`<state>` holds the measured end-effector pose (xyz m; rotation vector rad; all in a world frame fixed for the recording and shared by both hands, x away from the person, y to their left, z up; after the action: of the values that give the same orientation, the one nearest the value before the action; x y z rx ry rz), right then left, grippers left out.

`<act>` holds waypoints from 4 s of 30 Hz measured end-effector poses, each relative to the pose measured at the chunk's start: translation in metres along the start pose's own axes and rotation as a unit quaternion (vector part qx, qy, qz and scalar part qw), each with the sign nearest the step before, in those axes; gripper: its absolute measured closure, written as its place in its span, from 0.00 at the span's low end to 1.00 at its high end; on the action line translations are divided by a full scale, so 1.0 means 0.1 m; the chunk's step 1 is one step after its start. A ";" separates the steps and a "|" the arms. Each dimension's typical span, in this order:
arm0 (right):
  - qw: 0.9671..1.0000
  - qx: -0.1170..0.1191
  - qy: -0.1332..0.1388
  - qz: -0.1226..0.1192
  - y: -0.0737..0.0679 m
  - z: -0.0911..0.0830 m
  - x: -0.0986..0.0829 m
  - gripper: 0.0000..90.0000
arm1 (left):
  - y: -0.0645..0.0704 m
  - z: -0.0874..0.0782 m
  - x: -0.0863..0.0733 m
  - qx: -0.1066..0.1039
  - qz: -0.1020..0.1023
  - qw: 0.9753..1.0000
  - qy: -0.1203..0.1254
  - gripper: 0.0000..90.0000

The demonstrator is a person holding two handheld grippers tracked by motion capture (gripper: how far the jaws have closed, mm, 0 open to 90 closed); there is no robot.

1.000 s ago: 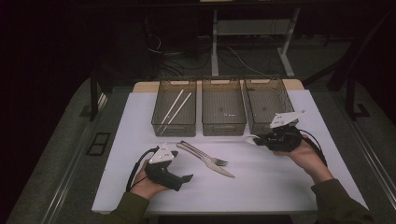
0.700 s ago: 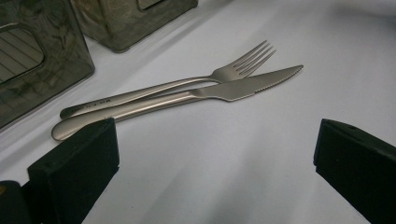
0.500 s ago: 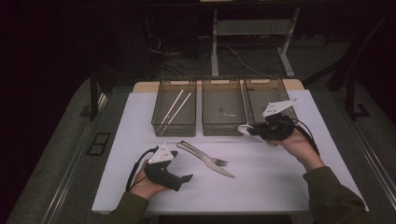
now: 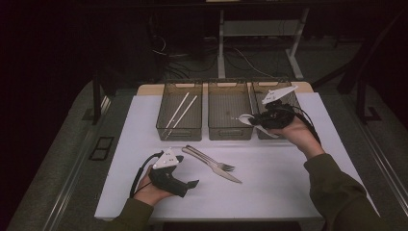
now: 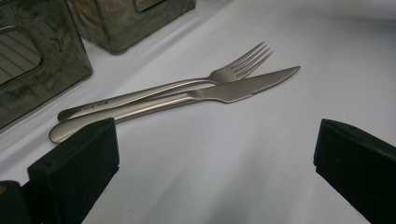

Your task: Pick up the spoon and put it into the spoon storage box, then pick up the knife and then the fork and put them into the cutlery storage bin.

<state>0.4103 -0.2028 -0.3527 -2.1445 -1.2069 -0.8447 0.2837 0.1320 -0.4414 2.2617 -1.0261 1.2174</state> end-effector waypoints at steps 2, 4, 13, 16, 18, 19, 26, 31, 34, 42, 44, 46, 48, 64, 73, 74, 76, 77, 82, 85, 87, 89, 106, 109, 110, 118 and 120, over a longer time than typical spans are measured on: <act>1.000 -0.001 0.001 -0.001 0.03 0.03 0.06 0.90 | 0.00 0.00 0.00 0.000 -0.001 1.000 0.000 0.00; 1.000 -0.001 0.001 -0.002 0.06 0.07 0.11 0.90 | 0.00 0.00 0.00 0.000 0.000 1.000 0.001 0.00; 1.000 -0.004 0.007 0.000 0.14 0.26 0.34 0.90 | 0.00 0.01 0.00 -0.004 -0.001 1.000 0.001 0.00; 1.000 -0.003 0.009 -0.001 0.16 0.35 0.40 0.90 | 0.01 0.01 0.00 -0.004 0.001 1.000 0.003 0.00; 1.000 -0.003 0.009 0.001 0.17 0.41 0.44 0.90 | 0.01 0.00 0.00 -0.005 0.001 1.000 0.002 0.00; 1.000 -0.003 0.010 0.002 0.17 0.44 0.46 0.90 | 0.01 0.00 0.00 -0.005 0.000 1.000 0.002 0.00; 1.000 0.000 0.007 0.004 0.19 0.64 0.50 0.90 | 0.00 0.00 0.01 -0.005 0.003 1.000 0.003 0.00; 1.000 -0.002 -0.007 0.014 0.24 0.77 0.44 0.89 | 0.00 0.00 0.00 -0.006 0.004 1.000 0.003 0.00; 1.000 -0.002 -0.016 0.019 0.24 0.83 0.42 0.89 | 0.00 0.00 0.01 -0.006 0.004 1.000 0.005 0.00; 1.000 0.013 0.001 0.019 0.22 0.79 0.42 0.77 | 0.00 0.00 0.01 -0.006 0.005 1.000 0.003 0.00; 1.000 0.014 0.010 0.020 0.21 0.75 0.43 0.75 | 0.01 0.00 0.01 -0.006 0.004 1.000 0.003 0.00; 0.999 0.016 0.018 0.024 0.20 0.70 0.44 0.70 | 0.01 0.00 0.01 -0.005 0.003 1.000 0.002 0.00; 0.999 0.017 0.027 0.025 0.19 0.66 0.42 0.66 | 0.01 0.00 0.01 -0.005 0.004 1.000 0.003 0.00; 0.996 0.028 0.072 0.052 -0.01 0.23 0.01 0.43 | 0.01 -0.01 0.00 -0.004 0.005 1.000 -0.003 0.00; 0.995 0.029 0.083 0.049 -0.18 0.05 -0.29 0.40 | 0.01 -0.01 0.00 -0.003 0.005 1.000 -0.002 0.00; 0.995 0.028 0.084 0.049 -0.20 0.03 -0.31 0.39 | 0.01 -0.01 -0.01 -0.003 0.005 1.000 -0.002 0.00; 0.994 0.028 0.088 0.050 -0.24 0.00 -0.39 0.39 | 0.01 -0.02 -0.01 -0.002 0.005 1.000 -0.003 0.00; 0.994 0.027 0.091 0.050 -0.26 -0.01 -0.43 0.38 | 0.01 -0.02 -0.01 -0.002 0.005 1.000 -0.003 0.00; 0.993 0.021 0.099 0.057 -0.35 -0.04 -0.62 0.35 | 0.00 -0.03 -0.01 0.002 0.001 1.000 -0.002 0.00; 0.993 0.016 0.102 0.063 -0.38 -0.04 -0.73 0.33 | 0.01 -0.04 0.00 0.003 0.004 1.000 0.000 0.00; 0.992 0.015 0.101 0.068 -0.40 -0.04 -0.82 0.31 | 0.01 -0.04 -0.01 0.004 0.004 1.000 -0.001 0.00; 0.992 0.007 0.103 0.072 -0.42 -0.06 -0.89 0.30 | 0.01 -0.04 -0.01 0.005 0.003 1.000 -0.001 0.00; 0.987 -0.022 0.117 0.103 -0.59 -0.27 -1.52 0.23 | 0.01 -0.08 0.02 0.002 0.009 1.000 0.004 0.07; 0.987 -0.024 0.121 0.106 -0.64 -0.32 -1.60 0.23 | 0.00 -0.08 0.03 -0.003 0.013 1.000 0.007 0.18; 0.986 -0.022 0.124 0.111 -0.65 -0.34 -1.63 0.23 | 0.00 -0.08 0.03 -0.003 0.013 1.000 0.007 0.20; 0.984 -0.024 0.131 0.117 -0.72 -0.42 -1.74 0.23 | -0.07 -0.01 0.17 0.013 0.036 0.999 -0.004 0.65; 0.985 -0.024 0.129 0.116 -0.72 -0.41 -1.73 0.23 | -0.10 0.03 0.21 0.016 0.037 0.999 -0.010 0.76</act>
<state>0.2665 -0.2925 -0.4429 -2.0858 -0.7978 -1.0177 0.2999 0.1280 -0.4255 2.2826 -1.1131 1.2528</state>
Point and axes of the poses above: each handheld gripper's, and its own axes: z roughly forward along the jaws, x roughly out of its top, y roughly to its right, the point moved 2 cm from there along z, roughly forward along the jaws, and after that the axes turned 11 degrees about x, right-handed, at the moved point
